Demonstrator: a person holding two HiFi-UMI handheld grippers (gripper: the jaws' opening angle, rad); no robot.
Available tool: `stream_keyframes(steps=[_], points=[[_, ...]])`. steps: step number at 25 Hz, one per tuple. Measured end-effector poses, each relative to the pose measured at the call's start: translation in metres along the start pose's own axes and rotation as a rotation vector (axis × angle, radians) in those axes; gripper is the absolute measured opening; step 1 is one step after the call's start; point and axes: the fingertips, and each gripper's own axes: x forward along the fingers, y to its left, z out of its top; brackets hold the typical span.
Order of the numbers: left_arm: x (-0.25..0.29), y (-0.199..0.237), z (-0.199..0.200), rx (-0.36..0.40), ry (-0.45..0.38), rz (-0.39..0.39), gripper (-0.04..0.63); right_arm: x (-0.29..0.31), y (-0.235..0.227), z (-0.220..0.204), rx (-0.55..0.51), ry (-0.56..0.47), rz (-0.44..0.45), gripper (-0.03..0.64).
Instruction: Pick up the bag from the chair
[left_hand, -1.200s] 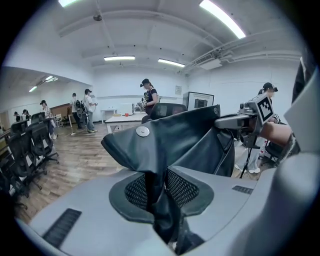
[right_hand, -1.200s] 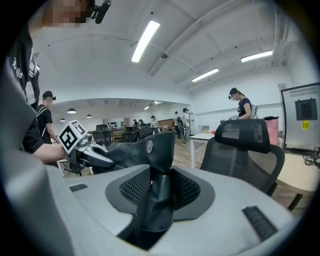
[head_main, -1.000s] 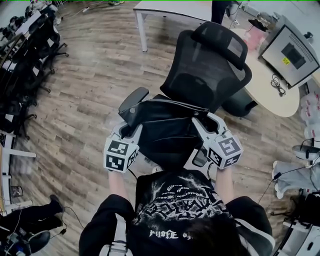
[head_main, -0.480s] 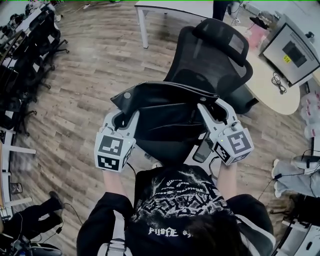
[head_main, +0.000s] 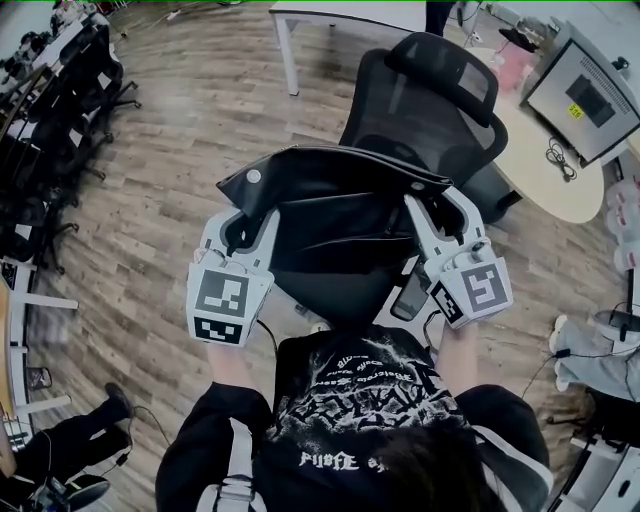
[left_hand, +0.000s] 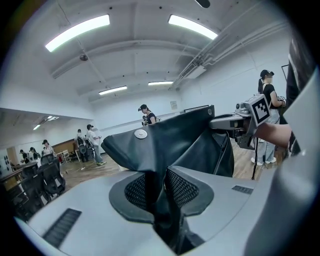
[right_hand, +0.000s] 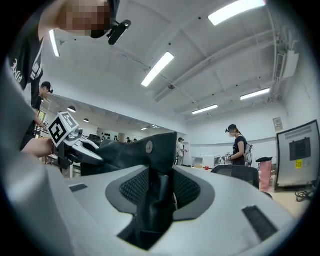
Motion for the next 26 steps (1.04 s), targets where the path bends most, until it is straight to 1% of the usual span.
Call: stream_keyframes(steps=[10,17,26], points=[[0.005,-0.006,0.001,0.026,0.012,-0.014,0.087,-0.003,-0.006,-0.007,0.013,-0.003,-0.02,0.138],[0.011,-0.013,-0.006,0.016,0.02,-0.033,0.087,-0.008,-0.009,-0.015,0.0,0.017,-0.023,0.138],[0.025,-0.017,-0.008,0.039,0.034,-0.056,0.089,-0.011,-0.017,-0.023,0.005,0.015,-0.046,0.137]])
